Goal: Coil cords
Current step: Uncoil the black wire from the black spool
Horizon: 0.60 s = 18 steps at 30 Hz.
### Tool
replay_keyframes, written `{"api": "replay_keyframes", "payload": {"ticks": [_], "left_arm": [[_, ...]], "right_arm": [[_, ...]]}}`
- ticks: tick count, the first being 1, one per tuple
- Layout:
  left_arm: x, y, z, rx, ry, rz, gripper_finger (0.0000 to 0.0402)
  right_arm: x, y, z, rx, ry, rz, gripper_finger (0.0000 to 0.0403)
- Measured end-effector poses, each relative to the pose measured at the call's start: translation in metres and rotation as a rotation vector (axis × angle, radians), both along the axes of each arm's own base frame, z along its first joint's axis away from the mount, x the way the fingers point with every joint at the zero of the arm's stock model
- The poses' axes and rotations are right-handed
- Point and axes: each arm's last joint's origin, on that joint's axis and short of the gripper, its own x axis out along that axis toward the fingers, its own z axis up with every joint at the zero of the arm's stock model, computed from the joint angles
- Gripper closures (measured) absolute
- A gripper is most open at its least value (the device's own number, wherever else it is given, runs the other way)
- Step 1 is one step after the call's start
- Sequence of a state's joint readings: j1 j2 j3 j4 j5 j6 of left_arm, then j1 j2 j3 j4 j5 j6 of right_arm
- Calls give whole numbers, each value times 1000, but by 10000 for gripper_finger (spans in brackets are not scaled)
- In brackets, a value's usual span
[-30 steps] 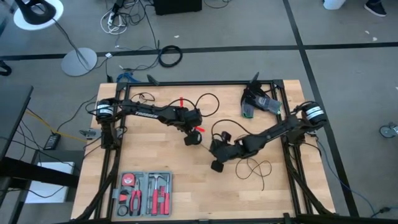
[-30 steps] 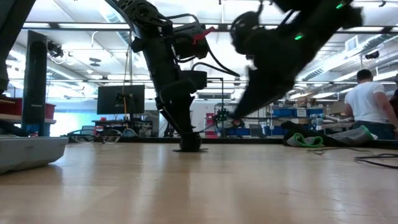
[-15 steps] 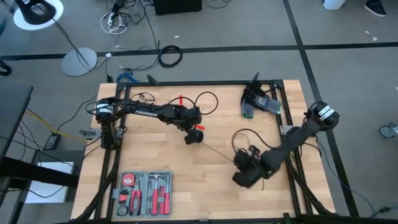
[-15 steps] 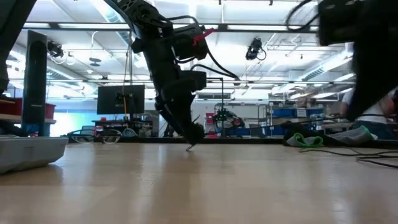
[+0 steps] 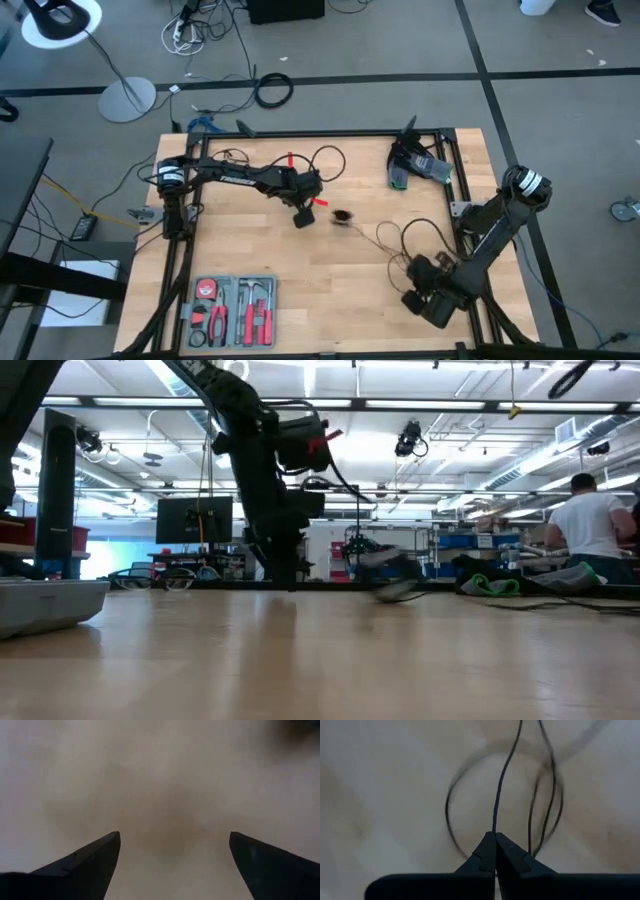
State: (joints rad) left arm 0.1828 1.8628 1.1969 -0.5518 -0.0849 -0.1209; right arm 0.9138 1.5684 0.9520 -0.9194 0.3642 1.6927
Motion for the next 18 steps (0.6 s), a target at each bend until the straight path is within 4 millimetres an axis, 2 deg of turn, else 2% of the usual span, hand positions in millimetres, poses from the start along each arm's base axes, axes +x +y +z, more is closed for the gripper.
{"api": "replay_keyframes", "payload": {"ticks": [3,8,13,18], "left_arm": [[-1,2,2,31,8,18,23],[-3,6,1,27,30,37,23],[0,4,3,14,-4,26,23],[3,5,4,11,-36,28,23]], "right_arm": [[-7,-1,-1,9,63,-48,402],[-11,1,0,2,46,-50,402],[-3,3,8,-62,-85,-14,402],[12,8,33,-205,-277,85,402]]}}
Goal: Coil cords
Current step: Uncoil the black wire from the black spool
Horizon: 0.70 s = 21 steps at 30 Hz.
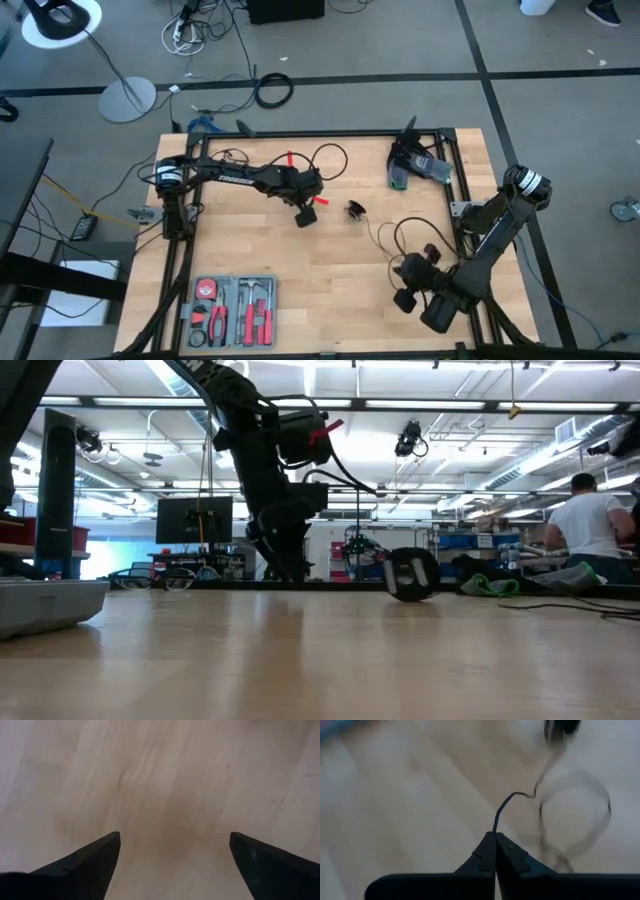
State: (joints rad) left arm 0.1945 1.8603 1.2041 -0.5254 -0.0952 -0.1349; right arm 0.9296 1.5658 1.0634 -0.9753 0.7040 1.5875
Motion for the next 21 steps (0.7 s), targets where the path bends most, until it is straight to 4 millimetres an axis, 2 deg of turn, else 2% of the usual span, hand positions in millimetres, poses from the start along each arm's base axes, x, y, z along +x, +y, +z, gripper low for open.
{"api": "replay_keyframes", "payload": {"ticks": [5,9,12,15,21], "left_arm": [[2,-1,1,1,-26,-4,23],[4,0,2,4,-43,-4,23],[5,-3,2,3,-46,-13,23],[6,-7,2,2,-48,-22,23],[12,-11,5,-12,-121,-48,23]], "right_arm": [[18,-2,31,-150,-100,51,402],[34,-14,37,-201,-76,53,402],[42,-24,28,-202,-51,25,402],[47,-30,10,-189,-54,25,402],[46,-40,-26,-135,-74,8,402]]}}
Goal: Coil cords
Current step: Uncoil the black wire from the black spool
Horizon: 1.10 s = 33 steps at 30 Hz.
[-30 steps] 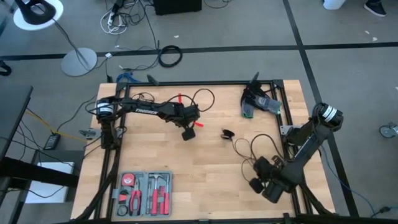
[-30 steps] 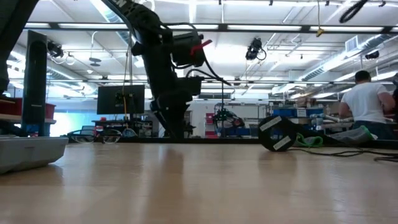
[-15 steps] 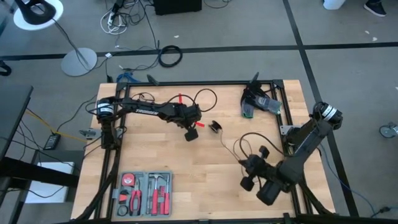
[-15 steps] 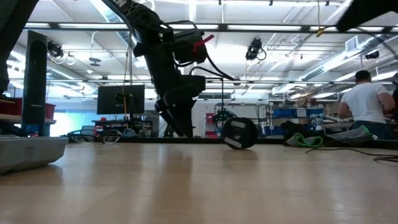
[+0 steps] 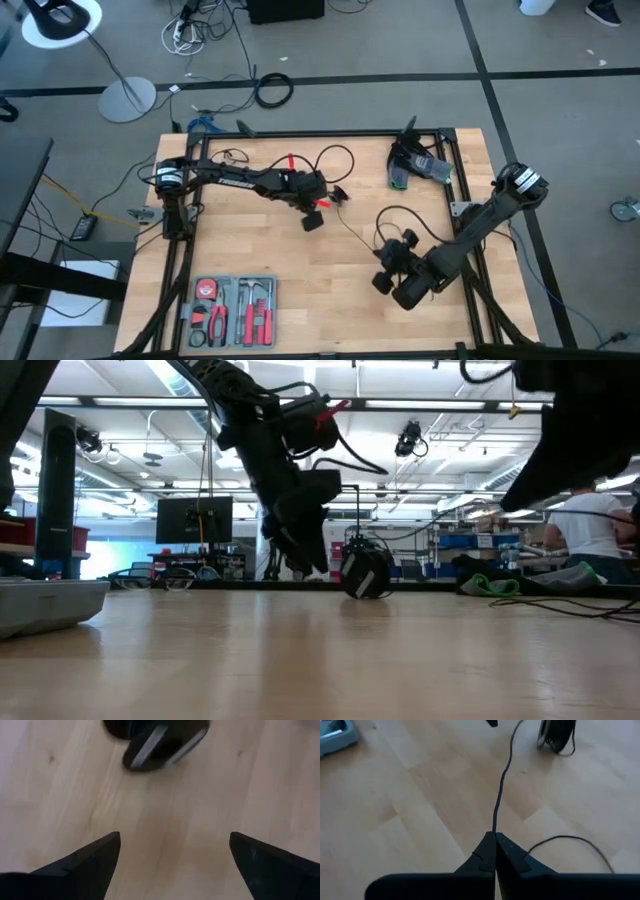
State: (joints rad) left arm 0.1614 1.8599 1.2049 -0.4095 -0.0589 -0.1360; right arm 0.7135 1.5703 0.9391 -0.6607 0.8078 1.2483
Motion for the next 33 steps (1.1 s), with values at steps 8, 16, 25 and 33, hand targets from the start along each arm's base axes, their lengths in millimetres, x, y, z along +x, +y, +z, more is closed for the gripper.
{"api": "replay_keyframes", "payload": {"ticks": [8,16,25,33], "left_arm": [[5,4,4,11,-63,37,23],[8,17,10,96,-120,141,23],[15,33,14,114,-235,186,23],[24,44,15,144,-346,230,23]], "right_arm": [[3,-9,-22,46,-70,-5,402],[9,-16,-31,47,-120,27,403],[14,-26,-36,25,-122,27,403],[19,-30,-34,15,-131,40,403]]}}
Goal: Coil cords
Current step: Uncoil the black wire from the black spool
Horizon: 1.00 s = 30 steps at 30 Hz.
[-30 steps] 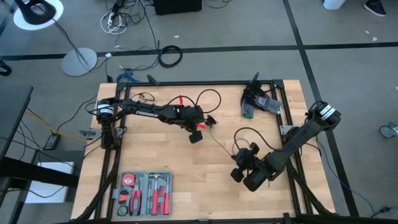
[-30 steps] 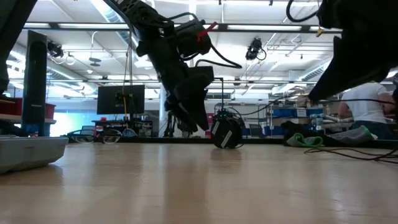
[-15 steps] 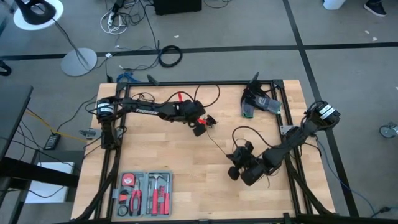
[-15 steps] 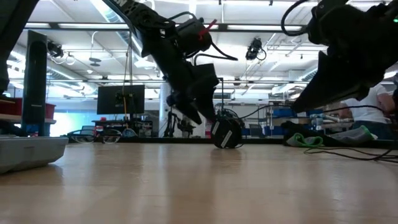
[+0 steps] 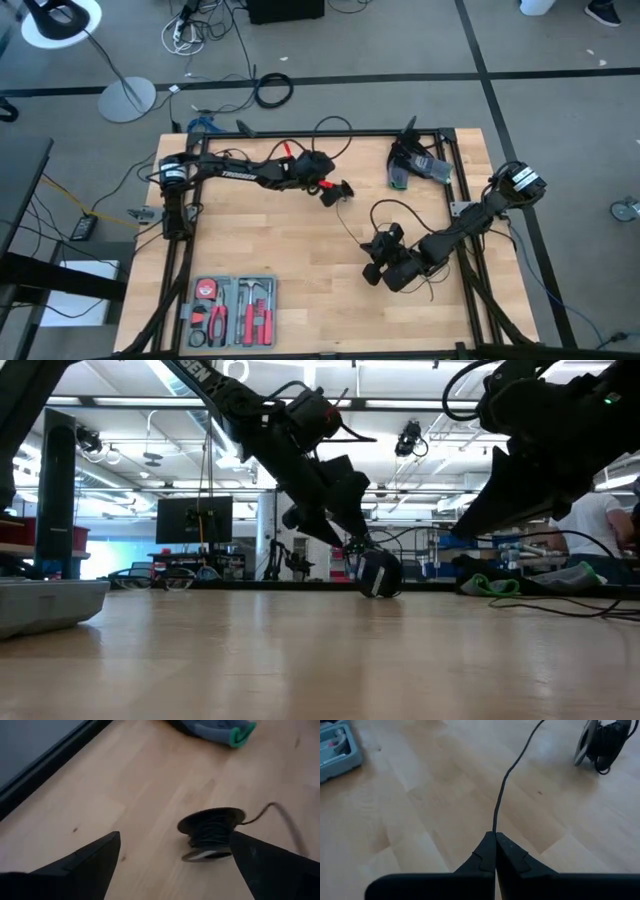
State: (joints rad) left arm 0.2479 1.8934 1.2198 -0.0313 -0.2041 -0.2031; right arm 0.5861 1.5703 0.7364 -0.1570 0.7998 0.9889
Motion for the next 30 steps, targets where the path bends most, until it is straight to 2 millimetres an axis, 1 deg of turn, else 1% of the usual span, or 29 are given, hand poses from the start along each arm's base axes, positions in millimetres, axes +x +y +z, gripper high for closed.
{"api": "replay_keyframes", "payload": {"ticks": [5,7,12,16,24,30], "left_arm": [[-3,-2,12,16,-4,-34,23],[-4,-2,13,21,4,-41,23],[-7,-3,9,8,48,-43,23],[-10,-3,6,-3,88,-45,23],[-14,-8,1,-34,156,-62,23],[-14,-23,3,-14,194,-108,23]], "right_arm": [[0,0,0,-10,7,10,403],[0,0,0,-18,15,15,403],[1,-4,-1,-12,36,10,403],[2,-3,-2,45,56,43,403],[4,-1,0,76,30,49,403],[5,1,1,95,17,63,403]]}}
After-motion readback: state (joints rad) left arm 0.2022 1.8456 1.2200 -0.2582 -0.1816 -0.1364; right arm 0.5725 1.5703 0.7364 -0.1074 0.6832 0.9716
